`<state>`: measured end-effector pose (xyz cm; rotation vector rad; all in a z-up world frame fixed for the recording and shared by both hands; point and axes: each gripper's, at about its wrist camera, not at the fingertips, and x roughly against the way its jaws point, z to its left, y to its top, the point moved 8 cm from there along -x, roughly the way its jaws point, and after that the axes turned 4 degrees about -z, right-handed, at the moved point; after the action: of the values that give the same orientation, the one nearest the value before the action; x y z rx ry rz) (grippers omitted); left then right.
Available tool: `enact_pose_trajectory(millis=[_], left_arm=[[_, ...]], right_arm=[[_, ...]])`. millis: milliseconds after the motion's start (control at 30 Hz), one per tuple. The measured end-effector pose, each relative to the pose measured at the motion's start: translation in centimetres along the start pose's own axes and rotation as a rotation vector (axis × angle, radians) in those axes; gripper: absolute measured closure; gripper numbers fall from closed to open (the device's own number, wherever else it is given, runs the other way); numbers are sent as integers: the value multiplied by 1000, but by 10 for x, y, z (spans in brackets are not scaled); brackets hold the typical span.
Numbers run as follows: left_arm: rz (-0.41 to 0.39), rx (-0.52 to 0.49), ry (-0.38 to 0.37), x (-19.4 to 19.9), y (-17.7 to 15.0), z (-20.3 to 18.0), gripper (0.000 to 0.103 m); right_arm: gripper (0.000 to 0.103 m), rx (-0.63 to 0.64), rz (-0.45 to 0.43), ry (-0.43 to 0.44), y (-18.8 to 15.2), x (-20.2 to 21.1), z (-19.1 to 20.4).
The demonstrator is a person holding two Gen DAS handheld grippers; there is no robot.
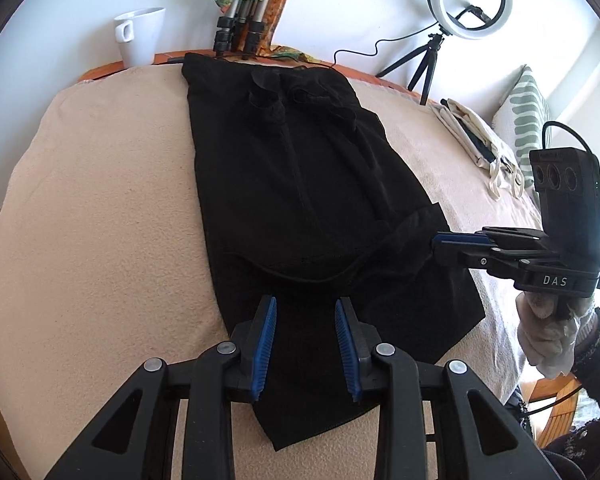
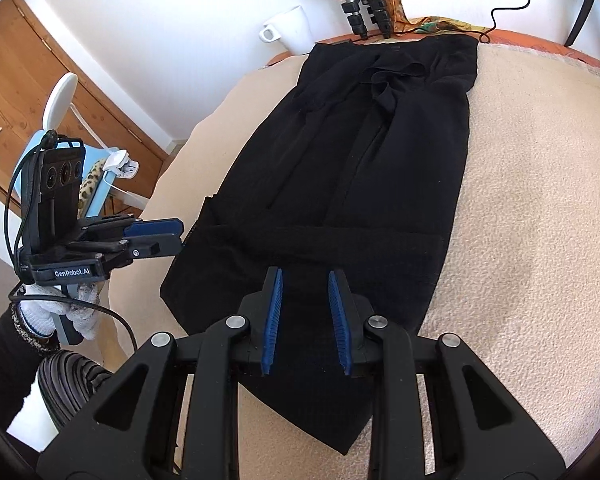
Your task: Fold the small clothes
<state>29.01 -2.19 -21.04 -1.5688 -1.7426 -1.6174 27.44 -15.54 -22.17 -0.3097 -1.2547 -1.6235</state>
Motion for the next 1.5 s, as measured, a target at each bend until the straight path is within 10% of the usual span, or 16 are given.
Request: enact_pose_trajectory(millis=[233, 733, 800, 933, 1500], left_arm=[[-67, 11, 194, -18, 25, 24, 74], [-82, -22, 180, -7, 12, 35, 85], [-91, -21, 187, -7, 14, 37, 89], [-92, -6, 207, -8, 12, 45, 91], [-159, 79, 141, -5, 92, 81, 66]], right_arm=[[77, -49, -17, -50, 0, 4, -19], [71, -87, -62, -113, 9, 20, -52], [90, -48, -56, -131, 9, 17, -47], [97, -23, -69, -190, 12, 17, -50], [76, -69, -115, -179, 70, 35, -92]])
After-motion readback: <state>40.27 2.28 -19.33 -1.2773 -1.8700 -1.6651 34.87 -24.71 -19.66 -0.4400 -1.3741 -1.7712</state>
